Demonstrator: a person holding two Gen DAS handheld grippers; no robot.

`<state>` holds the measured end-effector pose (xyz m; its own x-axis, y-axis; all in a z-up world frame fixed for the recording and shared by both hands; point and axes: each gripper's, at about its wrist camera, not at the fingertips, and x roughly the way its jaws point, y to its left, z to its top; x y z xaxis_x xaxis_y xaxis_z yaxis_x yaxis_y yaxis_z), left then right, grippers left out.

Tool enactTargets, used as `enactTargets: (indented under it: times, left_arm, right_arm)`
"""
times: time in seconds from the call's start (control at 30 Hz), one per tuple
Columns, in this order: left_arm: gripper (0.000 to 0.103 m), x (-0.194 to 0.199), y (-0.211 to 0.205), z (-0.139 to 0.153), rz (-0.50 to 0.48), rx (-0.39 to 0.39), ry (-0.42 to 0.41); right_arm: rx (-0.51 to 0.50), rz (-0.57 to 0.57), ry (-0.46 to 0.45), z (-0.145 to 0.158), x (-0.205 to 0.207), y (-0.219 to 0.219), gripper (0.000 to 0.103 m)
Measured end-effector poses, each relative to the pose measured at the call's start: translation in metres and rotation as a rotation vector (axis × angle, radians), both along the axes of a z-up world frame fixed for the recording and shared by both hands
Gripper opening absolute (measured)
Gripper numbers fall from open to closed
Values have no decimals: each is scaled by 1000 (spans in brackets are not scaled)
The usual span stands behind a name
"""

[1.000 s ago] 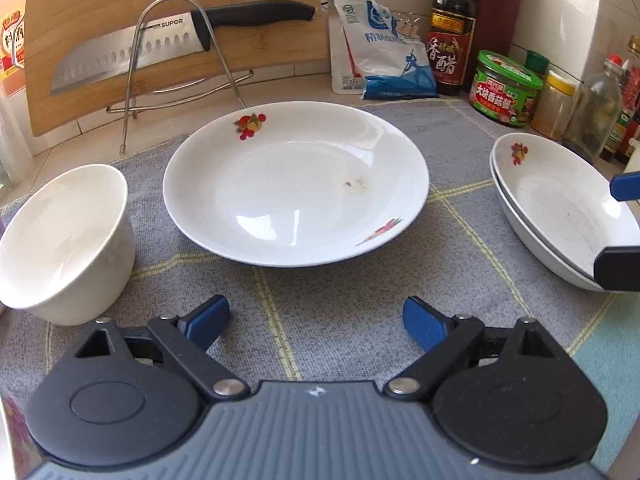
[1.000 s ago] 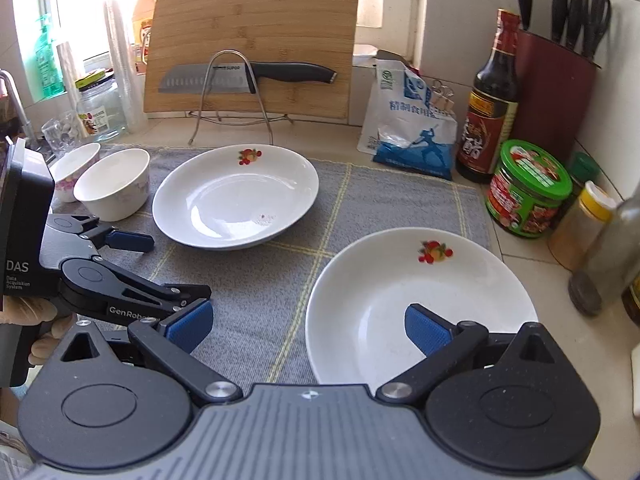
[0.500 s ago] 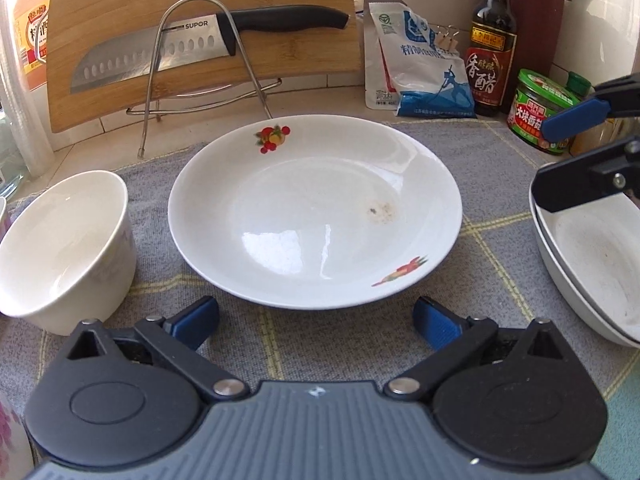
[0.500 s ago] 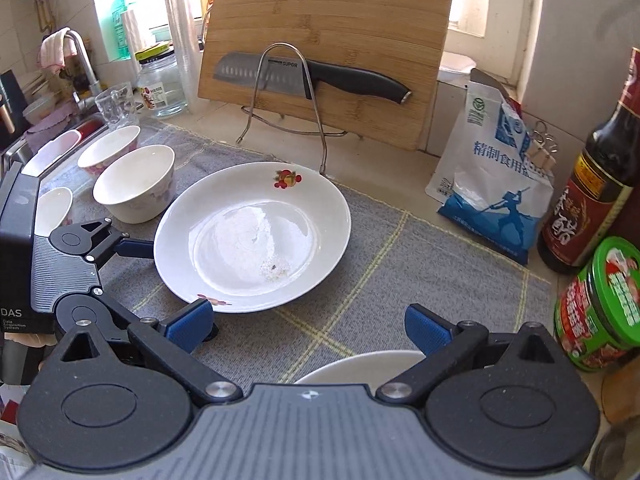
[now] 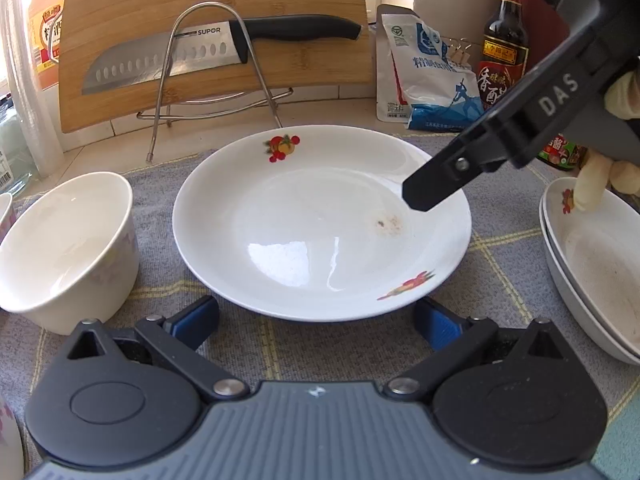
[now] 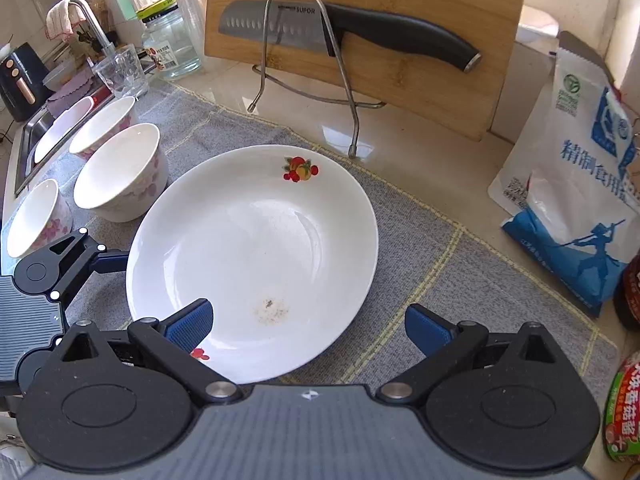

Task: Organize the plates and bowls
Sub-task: 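Move the right gripper to the rim of the central white plate, then close the right gripper on the central plate's rim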

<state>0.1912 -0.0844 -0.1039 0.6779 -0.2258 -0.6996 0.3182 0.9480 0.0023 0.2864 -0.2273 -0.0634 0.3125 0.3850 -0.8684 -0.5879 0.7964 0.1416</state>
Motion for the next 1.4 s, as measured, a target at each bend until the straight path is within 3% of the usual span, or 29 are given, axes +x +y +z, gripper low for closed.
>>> enactTargets:
  times: [0.27,0.67,1.4]
  left_arm:
    - [103,-1,0,-1,2,-3,-4]
    - [103,-1,1,-1,-15,-3,-16]
    - [97,-1,2,2,-82,19,-30]
  right_arm:
    - [41,82,87,-20,30,13,103]
    - [18,226,104,-21,77,41,103]
    - [69,271,206,-20,99,50,98]
